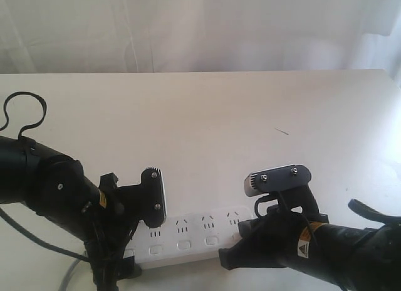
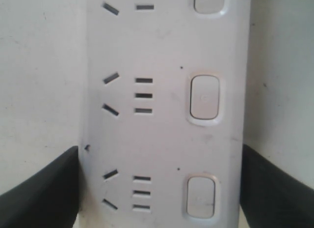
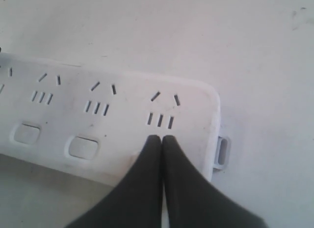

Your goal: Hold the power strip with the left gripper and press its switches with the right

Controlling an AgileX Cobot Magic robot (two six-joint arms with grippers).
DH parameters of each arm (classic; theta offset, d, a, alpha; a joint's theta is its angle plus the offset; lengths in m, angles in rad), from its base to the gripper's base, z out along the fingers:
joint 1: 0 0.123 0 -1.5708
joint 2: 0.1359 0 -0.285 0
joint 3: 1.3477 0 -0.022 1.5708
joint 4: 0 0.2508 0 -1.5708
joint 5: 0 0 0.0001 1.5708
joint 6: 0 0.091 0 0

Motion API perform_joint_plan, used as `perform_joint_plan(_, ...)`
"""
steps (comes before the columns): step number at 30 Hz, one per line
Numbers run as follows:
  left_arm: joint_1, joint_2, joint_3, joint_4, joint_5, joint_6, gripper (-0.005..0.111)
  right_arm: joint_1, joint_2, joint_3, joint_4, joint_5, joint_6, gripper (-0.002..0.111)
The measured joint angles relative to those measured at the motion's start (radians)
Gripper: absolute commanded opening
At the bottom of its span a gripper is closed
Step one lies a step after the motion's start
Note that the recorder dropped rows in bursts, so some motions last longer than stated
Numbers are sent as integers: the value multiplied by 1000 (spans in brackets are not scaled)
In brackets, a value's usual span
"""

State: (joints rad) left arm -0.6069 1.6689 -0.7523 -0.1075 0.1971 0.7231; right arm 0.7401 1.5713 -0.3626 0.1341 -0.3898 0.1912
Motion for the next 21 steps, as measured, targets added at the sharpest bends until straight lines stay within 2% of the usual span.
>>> perform_joint_plan(10,0,0,0,0,0,0,0,0,0,-2,-19,24,2,0)
perform_joint_plan(21,0,0,0,0,0,0,0,0,5,68,-29,-96,33,0)
